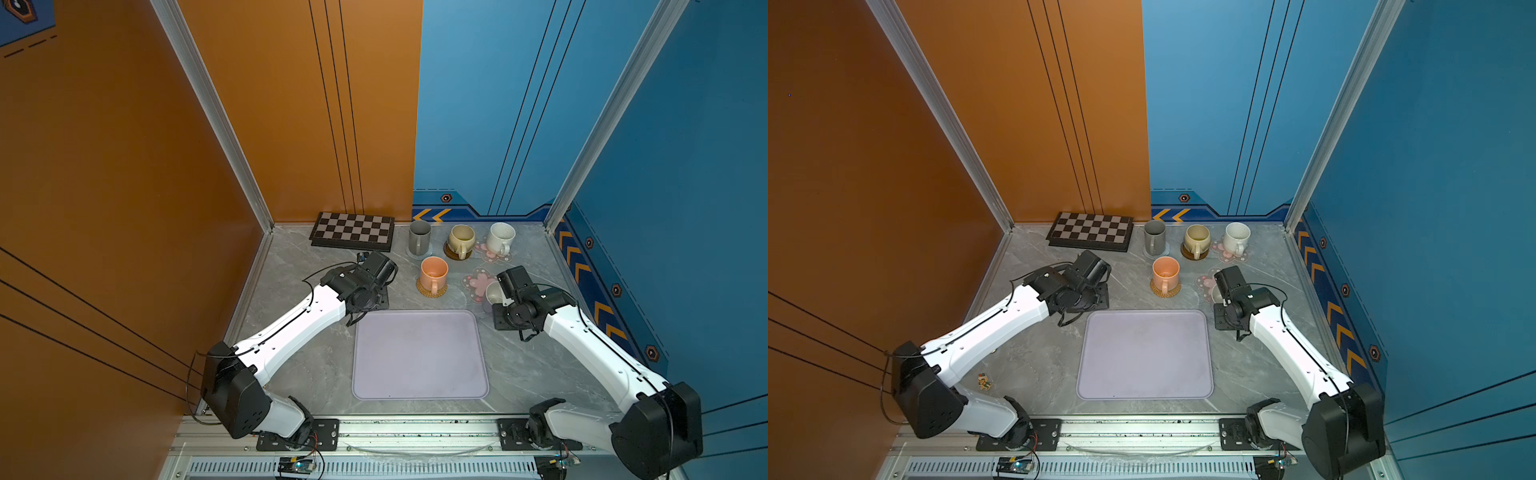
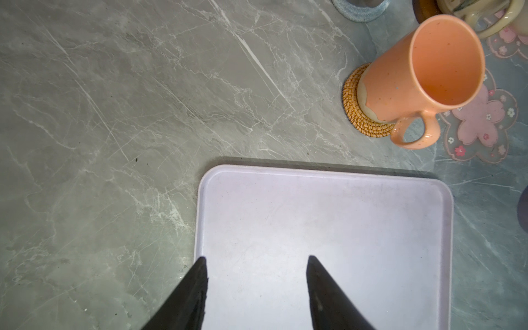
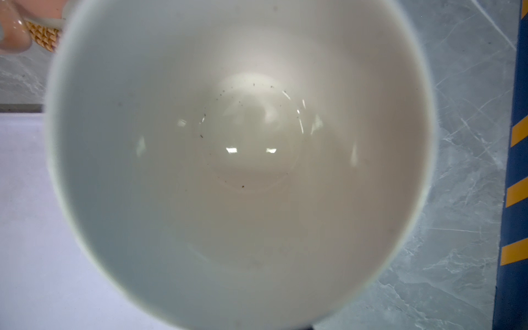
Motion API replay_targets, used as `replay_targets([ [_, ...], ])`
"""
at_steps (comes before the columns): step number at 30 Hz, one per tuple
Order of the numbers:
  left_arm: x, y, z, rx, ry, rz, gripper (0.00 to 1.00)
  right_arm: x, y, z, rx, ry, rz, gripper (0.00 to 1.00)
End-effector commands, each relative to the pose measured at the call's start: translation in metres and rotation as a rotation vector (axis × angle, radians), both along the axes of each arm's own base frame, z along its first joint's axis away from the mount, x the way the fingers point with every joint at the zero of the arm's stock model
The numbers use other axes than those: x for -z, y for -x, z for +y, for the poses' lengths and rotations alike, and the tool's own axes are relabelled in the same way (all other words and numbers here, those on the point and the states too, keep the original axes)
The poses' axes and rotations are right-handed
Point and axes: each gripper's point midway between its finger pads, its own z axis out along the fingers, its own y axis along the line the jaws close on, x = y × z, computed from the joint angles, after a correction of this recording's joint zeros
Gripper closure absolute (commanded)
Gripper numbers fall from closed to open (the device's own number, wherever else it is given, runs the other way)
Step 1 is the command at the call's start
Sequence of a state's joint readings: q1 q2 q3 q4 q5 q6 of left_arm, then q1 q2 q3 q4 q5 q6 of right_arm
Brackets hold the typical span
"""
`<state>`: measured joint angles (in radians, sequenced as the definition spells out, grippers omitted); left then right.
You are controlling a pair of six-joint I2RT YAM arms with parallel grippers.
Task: Place cups on coasters
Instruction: Place the cup on the coaster.
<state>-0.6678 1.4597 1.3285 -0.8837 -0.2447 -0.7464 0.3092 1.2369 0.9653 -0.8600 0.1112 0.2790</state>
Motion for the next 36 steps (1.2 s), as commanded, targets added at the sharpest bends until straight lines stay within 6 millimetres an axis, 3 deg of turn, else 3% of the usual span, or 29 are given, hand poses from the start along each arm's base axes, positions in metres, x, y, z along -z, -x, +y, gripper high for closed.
replay_targets([
  [1,-0.006,-0.007,-0.002,0.016,0.000,0.000,0.44,-0.023,-0.032,0.006,-0.013,-0.040,-0.108,1.00],
  [8,-0.010,-0.018,-0.002,0.002,0.007,-0.006,0.44,-0.018,-0.048,0.001,-0.011,-0.008,-0.094,1.00],
  [23,0.002,-0.032,0.000,-0.003,-0.019,0.024,0.44,-0.018,-0.077,-0.023,0.092,0.002,-0.113,1.00],
  [36,0.020,-0.045,0.013,-0.030,-0.031,0.076,0.44,-0.005,-0.107,-0.020,0.100,-0.018,-0.110,1.00],
])
